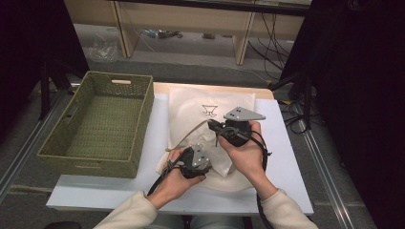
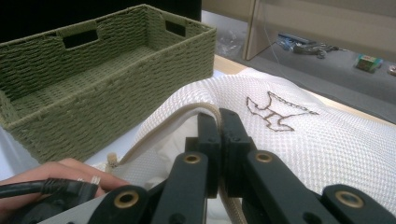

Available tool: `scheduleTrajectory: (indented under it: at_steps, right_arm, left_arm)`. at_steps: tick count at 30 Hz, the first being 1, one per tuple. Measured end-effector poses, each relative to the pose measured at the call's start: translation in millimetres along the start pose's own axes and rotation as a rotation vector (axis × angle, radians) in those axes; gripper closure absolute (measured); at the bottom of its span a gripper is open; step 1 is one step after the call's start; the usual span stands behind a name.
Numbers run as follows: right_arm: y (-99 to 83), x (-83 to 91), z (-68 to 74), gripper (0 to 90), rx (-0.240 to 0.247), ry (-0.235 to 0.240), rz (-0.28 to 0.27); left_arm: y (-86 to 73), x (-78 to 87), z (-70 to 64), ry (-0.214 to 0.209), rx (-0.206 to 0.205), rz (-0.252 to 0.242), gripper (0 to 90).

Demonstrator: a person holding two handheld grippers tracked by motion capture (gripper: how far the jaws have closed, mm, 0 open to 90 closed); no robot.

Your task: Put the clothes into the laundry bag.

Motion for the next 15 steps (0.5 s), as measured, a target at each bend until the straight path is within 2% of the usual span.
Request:
scheduleTrajectory:
  at_steps: [1, 4, 6, 7, 9, 11, 13, 15]
  right_arm:
    - [0.1, 0.0, -0.1, 89.3, 0.008, -0.002, -0.001]
    - [0.1, -1.0, 0.4, 89.2, 0.005, 0.003, -0.008]
    - [-0.2, -1.6, 0.9, 89.2, -0.001, 0.013, -0.007]
    - [-0.2, -1.8, 1.0, 89.2, -0.001, 0.013, -0.006]
    - [-0.5, -1.7, 1.4, 89.2, -0.001, 0.016, -0.003]
    - [-0.5, -1.4, 1.2, 89.3, 0.000, 0.015, -0.004]
    - [-0.4, -0.5, 0.4, 89.2, -0.001, 0.011, -0.001]
    - [-0.4, 0.0, 0.5, 89.2, -0.004, 0.007, 0.000]
  left_arm:
    - [-2.6, -0.5, 0.2, -0.003, 0.006, 0.006, 40.0]
    - [-7.9, -4.8, 2.4, -0.032, -0.033, 0.044, 38.8]
    - [-9.8, -9.1, 2.5, -0.057, -0.029, 0.060, 37.1]
    - [-10.4, -11.7, 1.4, -0.056, -0.006, 0.054, 36.8]
    - [-11.6, -12.9, 0.4, -0.053, -0.023, 0.068, 37.0]
    - [-10.0, -8.3, -1.2, -0.040, -0.048, 0.062, 37.8]
    - [-7.5, -0.9, -4.0, -0.037, -0.041, 0.049, 37.5]
    - [-6.4, 8.3, -6.5, -0.030, -0.054, 0.039, 37.0]
Point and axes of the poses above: each handheld gripper's, and its own axes: x roughly backward along the jaws, y roughly out of its top, z roughly to its left, the point moved 3 cm from there along -x, roughly forward along the jaws, and after that the axes turned 9 degrees about z, right-handed, at the moved point
